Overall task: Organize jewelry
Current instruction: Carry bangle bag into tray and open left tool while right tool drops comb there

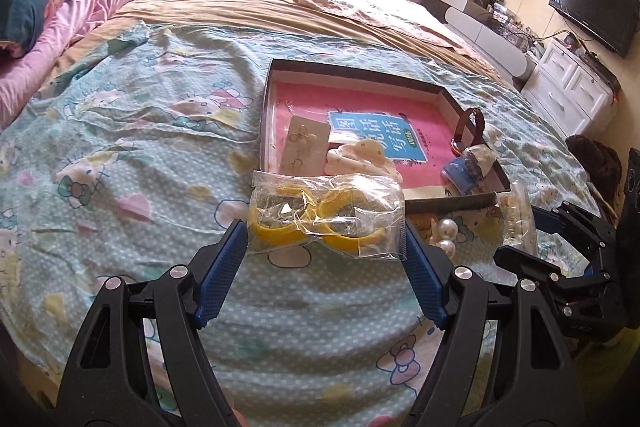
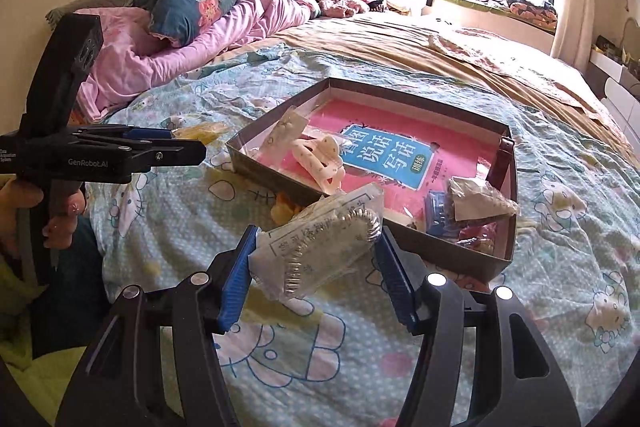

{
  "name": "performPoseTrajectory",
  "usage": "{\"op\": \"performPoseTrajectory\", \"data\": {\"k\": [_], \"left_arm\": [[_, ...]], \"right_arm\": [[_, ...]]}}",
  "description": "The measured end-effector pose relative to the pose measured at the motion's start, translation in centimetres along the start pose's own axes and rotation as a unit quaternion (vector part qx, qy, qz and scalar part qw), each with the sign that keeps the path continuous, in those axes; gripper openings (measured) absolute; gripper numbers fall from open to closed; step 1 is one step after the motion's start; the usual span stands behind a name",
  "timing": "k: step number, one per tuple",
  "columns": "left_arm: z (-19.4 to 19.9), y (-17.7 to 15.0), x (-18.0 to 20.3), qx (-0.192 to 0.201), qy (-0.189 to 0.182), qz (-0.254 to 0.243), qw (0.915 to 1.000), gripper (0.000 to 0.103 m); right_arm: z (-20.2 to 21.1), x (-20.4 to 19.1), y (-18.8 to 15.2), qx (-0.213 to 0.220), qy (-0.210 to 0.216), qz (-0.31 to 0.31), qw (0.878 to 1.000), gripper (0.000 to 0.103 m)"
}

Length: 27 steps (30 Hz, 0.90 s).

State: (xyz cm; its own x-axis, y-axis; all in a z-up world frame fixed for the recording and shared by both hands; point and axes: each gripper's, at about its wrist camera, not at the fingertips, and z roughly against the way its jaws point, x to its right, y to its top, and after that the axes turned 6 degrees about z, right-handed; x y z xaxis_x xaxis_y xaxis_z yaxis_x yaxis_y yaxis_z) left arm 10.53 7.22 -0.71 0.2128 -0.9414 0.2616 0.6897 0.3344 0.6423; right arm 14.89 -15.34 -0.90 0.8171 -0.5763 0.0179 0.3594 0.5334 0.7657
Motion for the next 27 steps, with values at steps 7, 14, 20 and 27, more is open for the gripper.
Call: {"op": "performPoseTrajectory", "data": {"k": [7, 14, 20, 27], "left_arm": [[0.1, 1.0, -0.1, 0.013, 0.000, 0.005, 0.9999, 0.068], [-0.2, 2.0, 0.5, 0.021, -0.004, 0.001, 0.9998, 0.068], [-0.8, 2.7, 1.2, 0.025, -0.003, -0.007, 0.9997, 0.068], [-1.4, 3.4, 2.5, 0.028, -0.003, -0.021, 0.9994, 0.068]], "right_arm": [[0.4, 0.6, 1.2, 0.020, -0.011, -0.009, 1.000, 0.058], [0.6, 2.3, 2.0, 0.037, -0.027, -0.023, 0.999, 0.058], [0.8, 3.4, 2.4, 0.045, -0.041, -0.033, 0.998, 0.058], [0.5, 5.0, 2.7, 0.046, -0.058, -0.050, 0.996, 0.058]]}}
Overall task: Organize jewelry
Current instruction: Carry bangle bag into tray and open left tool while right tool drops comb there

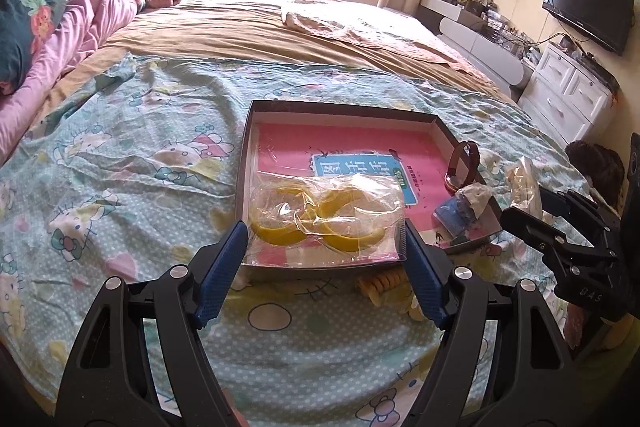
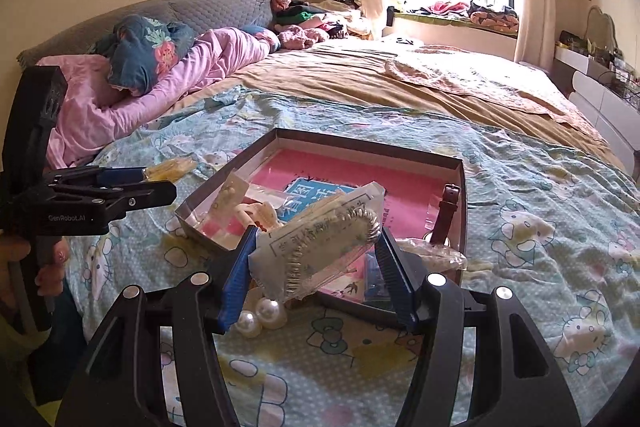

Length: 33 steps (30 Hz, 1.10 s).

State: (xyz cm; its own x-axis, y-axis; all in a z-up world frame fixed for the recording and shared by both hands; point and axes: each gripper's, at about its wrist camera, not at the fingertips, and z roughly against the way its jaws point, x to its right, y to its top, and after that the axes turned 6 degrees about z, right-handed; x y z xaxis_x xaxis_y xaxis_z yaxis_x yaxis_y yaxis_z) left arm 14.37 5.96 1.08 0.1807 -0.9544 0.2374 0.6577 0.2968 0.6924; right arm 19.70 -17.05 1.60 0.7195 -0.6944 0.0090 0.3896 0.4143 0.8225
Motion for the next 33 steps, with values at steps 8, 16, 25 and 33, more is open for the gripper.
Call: {"op": "performPoseTrajectory", "data": {"k": [8, 16, 25, 33], "left_arm": [[-1.9, 0.3, 0.7, -0.013, 0.004, -0.013, 0.9998, 0.068], [-3.9, 0.2, 0.2, -0.026, 0.020, -0.018, 0.9993, 0.068], [-5.2, -0.1, -0.8, -0.030, 0.032, -0.014, 0.9989, 0.068], [-5.8, -0.2, -2.2, -0.037, 0.031, 0.002, 0.9988, 0.069]], "right_arm": [[-1.5, 1.3, 0.1, -0.008, -0.012, -0.012, 1.000, 0.058], [-3.7, 1.4, 0.1, -0.024, -0.009, -0.008, 1.000, 0.058], [-6.3, 0.4, 0.2, -0.049, -0.005, 0.011, 0.999, 0.058], [-8.1, -0.3, 0.2, -0.069, -0.001, 0.027, 0.997, 0.058]]}}
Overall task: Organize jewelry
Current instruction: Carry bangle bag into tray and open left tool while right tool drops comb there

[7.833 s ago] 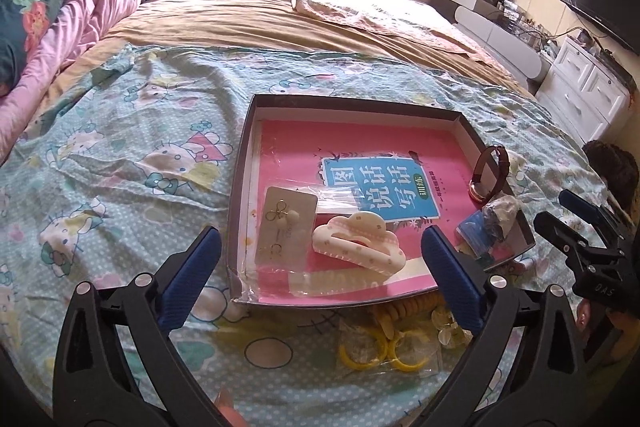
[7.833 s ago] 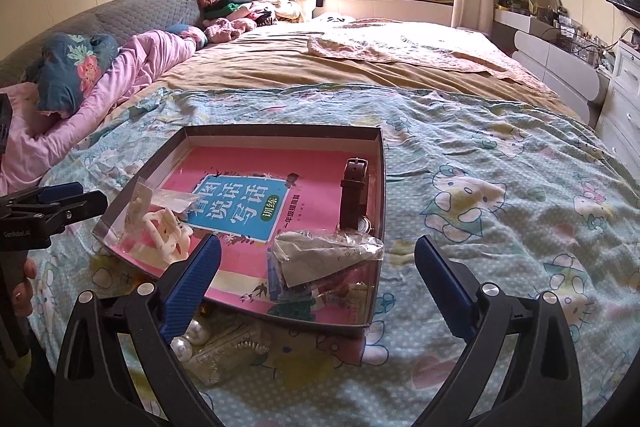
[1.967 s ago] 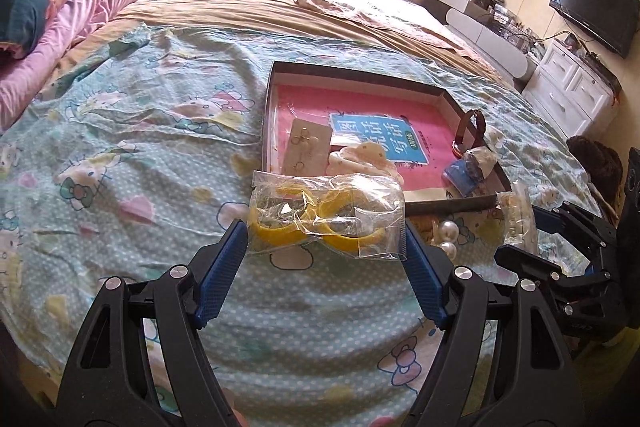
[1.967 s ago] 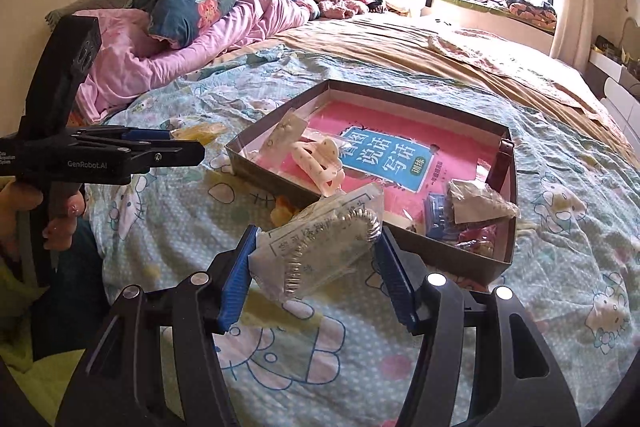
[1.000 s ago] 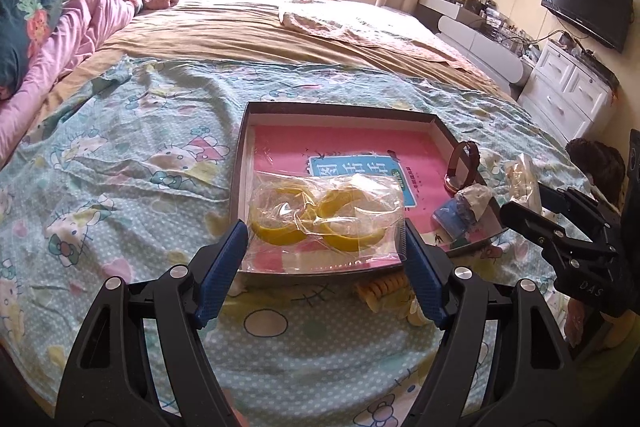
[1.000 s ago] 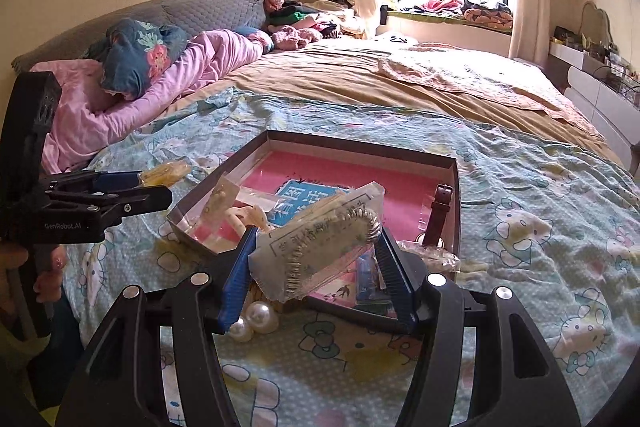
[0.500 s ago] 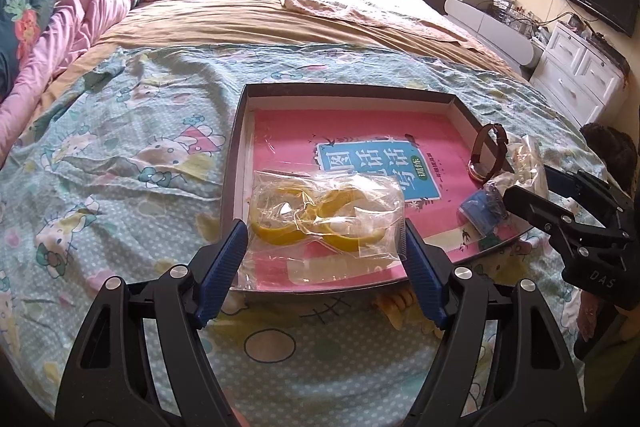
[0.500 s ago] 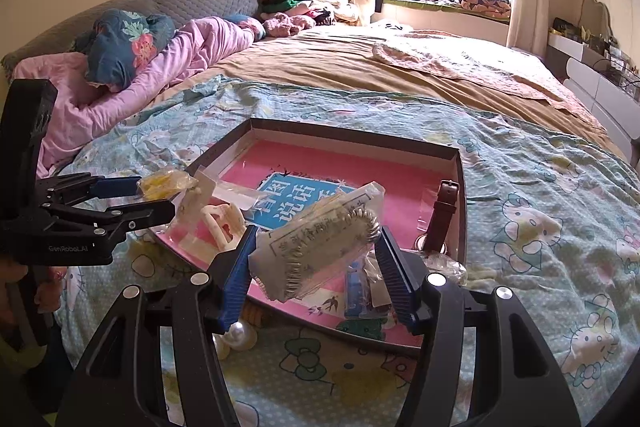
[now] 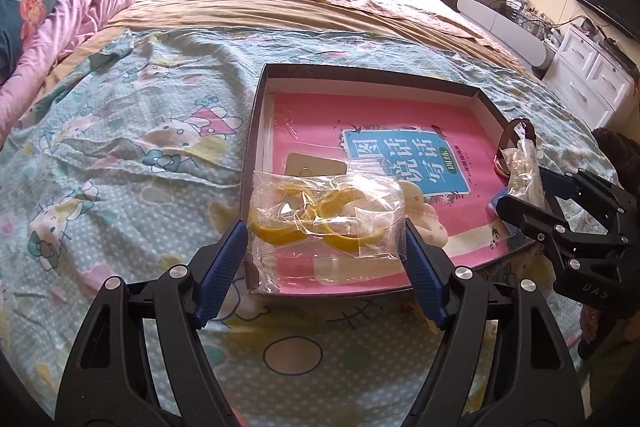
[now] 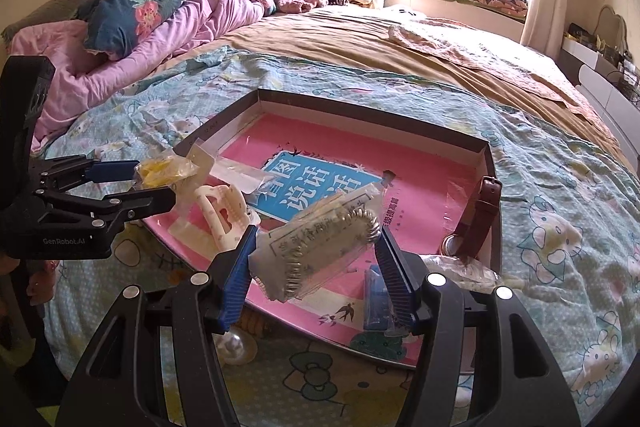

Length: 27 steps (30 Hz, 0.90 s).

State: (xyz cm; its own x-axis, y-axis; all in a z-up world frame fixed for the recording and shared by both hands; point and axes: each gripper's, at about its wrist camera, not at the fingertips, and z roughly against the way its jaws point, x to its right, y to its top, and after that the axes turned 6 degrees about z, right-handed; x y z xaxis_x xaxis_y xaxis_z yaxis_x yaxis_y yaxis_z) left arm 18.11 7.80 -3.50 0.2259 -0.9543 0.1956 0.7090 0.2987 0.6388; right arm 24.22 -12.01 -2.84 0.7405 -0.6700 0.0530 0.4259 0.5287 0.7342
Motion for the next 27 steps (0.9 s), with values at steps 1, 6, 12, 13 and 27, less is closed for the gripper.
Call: {"op": "performPoseTrajectory", "data": {"k": [1, 6, 12, 13, 27], "left_arm": [[0.1, 0.0, 0.0, 0.001, -0.001, 0.000, 1.0000, 0.069], [0.1, 0.2, -0.5, 0.002, 0.000, 0.005, 1.0000, 0.069], [0.2, 0.3, -0.7, 0.003, 0.000, 0.007, 1.0000, 0.070], [0.2, 0.3, -0.8, 0.003, -0.001, 0.008, 1.0000, 0.070], [0.1, 0.3, -1.0, 0.001, -0.005, 0.012, 0.9999, 0.070]], "right_arm": [[-0.3, -0.1, 0.0, -0.003, 0.001, 0.001, 1.000, 0.058], [-1.3, -0.7, 0.2, -0.015, 0.008, 0.008, 1.000, 0.058], [-2.3, -1.2, 0.5, -0.027, 0.010, 0.014, 0.999, 0.058], [-2.4, -1.2, 0.5, -0.030, 0.011, 0.015, 0.999, 0.058], [-2.2, -1.3, 0.2, -0.032, 0.012, 0.009, 0.999, 0.073]]}}
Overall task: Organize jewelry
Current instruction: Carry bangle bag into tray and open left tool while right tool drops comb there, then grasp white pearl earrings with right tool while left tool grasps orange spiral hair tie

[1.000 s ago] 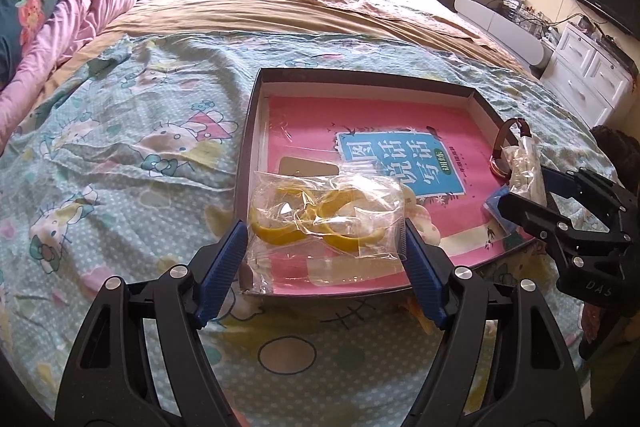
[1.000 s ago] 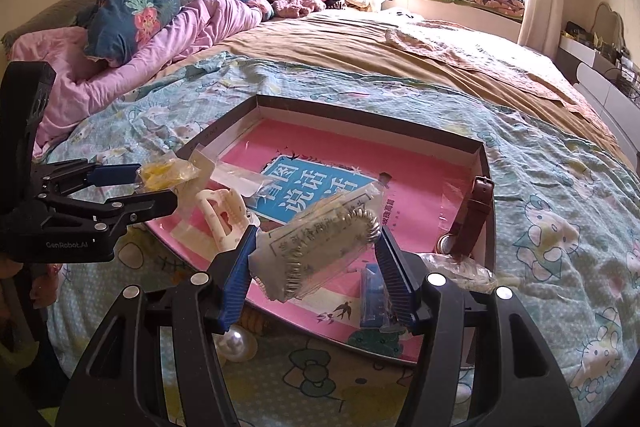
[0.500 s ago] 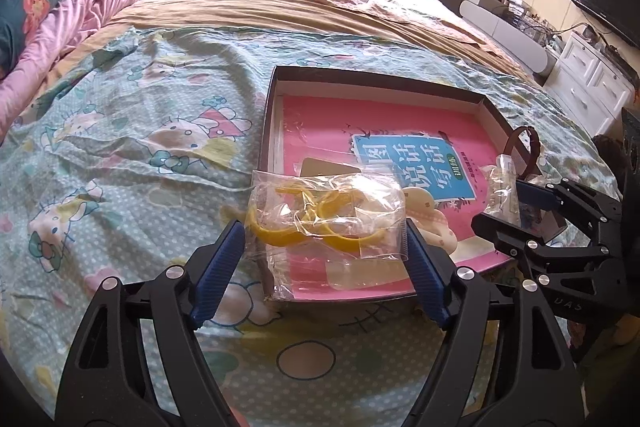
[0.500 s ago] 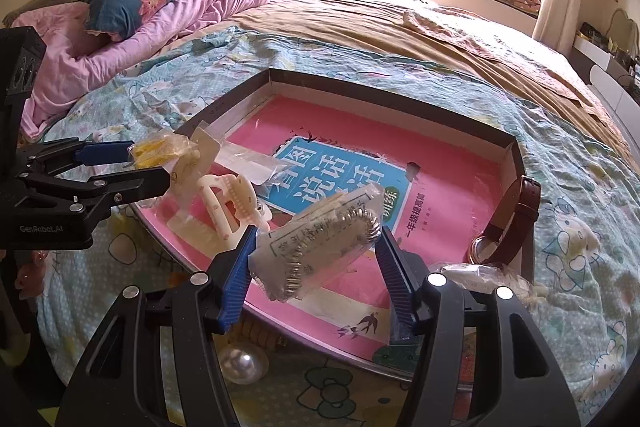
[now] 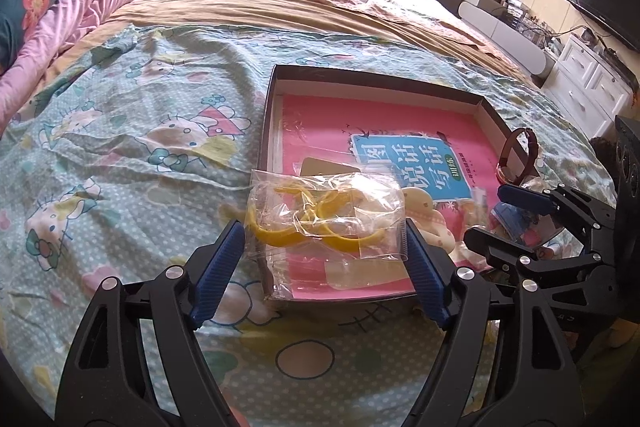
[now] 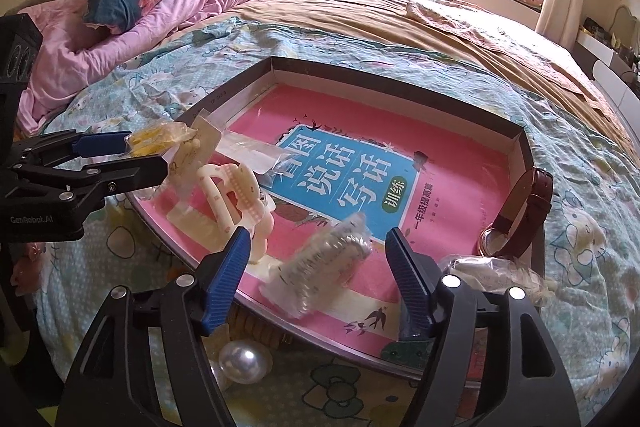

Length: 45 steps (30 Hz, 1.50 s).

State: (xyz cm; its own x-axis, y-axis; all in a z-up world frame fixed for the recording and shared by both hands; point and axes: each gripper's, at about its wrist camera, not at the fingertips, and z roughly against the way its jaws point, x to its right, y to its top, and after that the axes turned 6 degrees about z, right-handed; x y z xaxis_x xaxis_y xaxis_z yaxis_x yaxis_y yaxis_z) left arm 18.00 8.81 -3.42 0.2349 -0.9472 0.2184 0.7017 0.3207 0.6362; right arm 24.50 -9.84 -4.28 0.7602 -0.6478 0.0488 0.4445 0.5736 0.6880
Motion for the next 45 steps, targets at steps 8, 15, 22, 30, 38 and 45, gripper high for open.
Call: {"op": "performPoseTrajectory", "data": {"k": [8, 15, 22, 30, 38, 45], "left_arm": [[0.0, -0.1, 0.2, -0.004, -0.011, -0.002, 0.9999, 0.073], [0.7, -0.3, 1.2, -0.001, -0.016, -0.009, 0.9998, 0.080], [2.6, -0.1, 1.7, 0.015, -0.021, -0.013, 0.9996, 0.084], [5.4, -0.1, 2.3, 0.041, -0.019, -0.013, 0.9989, 0.093], [7.4, -0.5, 2.2, 0.052, -0.009, -0.017, 0.9984, 0.093], [8.0, -1.5, 2.1, 0.049, 0.008, -0.027, 0.9984, 0.093]], "right_arm": [[2.9, 0.8, -0.7, 0.024, -0.007, -0.021, 0.999, 0.083], [5.6, 1.6, -1.9, 0.039, -0.020, -0.038, 0.998, 0.085], [8.3, 2.0, -2.4, 0.062, -0.030, -0.053, 0.996, 0.090], [10.9, 1.5, -2.7, 0.081, -0.030, -0.051, 0.995, 0.091], [12.1, 0.7, -3.3, 0.086, -0.023, -0.047, 0.995, 0.091], [12.1, -0.5, -4.2, 0.079, -0.014, -0.038, 0.996, 0.091]]}}
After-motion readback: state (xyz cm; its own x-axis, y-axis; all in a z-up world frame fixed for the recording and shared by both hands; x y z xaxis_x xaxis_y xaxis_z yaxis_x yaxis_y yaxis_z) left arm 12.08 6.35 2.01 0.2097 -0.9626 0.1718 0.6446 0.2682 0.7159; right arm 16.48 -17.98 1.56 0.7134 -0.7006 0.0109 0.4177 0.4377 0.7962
